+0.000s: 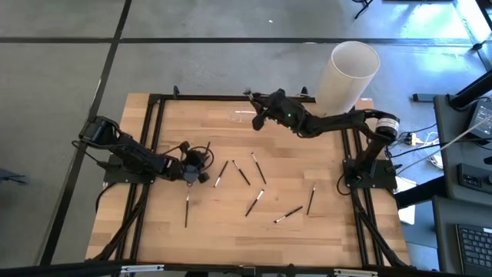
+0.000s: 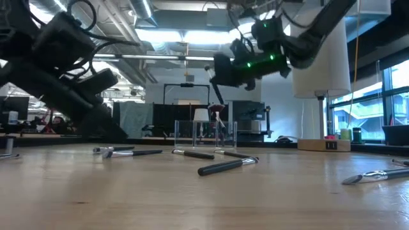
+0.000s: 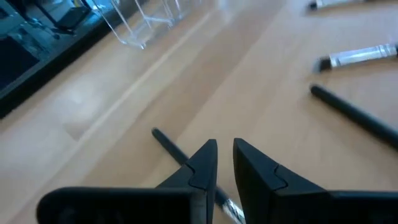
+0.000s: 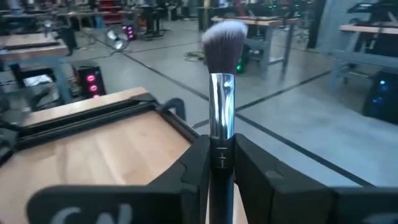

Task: Put items in baskets/containers
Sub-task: Put the black powder brush into the transparent organizer, then put the black eyeshadow brush into the transparent organizer

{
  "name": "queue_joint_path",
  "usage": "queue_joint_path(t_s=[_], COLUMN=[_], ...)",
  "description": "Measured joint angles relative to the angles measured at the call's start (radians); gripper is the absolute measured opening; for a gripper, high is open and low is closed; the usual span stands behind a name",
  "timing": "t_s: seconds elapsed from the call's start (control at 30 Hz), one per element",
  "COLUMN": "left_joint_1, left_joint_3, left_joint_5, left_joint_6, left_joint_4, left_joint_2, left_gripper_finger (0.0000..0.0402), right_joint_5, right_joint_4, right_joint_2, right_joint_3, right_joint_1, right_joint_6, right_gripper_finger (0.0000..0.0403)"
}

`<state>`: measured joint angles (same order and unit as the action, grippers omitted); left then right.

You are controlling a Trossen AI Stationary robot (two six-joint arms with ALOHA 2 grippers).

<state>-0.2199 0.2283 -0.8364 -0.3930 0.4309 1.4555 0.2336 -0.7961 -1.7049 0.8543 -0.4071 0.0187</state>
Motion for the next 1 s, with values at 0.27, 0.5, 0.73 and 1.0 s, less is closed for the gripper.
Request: queue_joint_path(t_s=[0.27, 0.5, 0.73, 1.0], left_joint_1=[0.083, 0.107, 0.104, 0.104], left_joint_3=[0.000, 0.000, 0.000, 0.000], left_joint_5=[0.078, 0.100, 0.165, 0.214], left_joint_6=[0.110, 0.142, 0.118, 0.082], left_joint_4=[0.111, 0.117, 0.119, 0.119], left_joint_2=[0.000, 0.000, 0.000, 0.000], left_gripper_finger=[0.0049, 0.0049, 0.0049, 0.0049], right_joint_5=[0.000, -0.046, -0.044, -0.040], right_joint_4=[-0.050, -0.044, -0.014, 0.015], right_joint_2=[-0.038, -0.072, -0.085, -0.080], right_joint_3=[-0.026, -0.026, -0.027, -0.027], right_joint_1=[-0.065, -0.085, -0.108, -0.111], right_joint_6=[-0.038, -0.046, -0.025, 0.056], right_gripper_finger=[0.0069, 0.0069, 0.0102, 0.0170])
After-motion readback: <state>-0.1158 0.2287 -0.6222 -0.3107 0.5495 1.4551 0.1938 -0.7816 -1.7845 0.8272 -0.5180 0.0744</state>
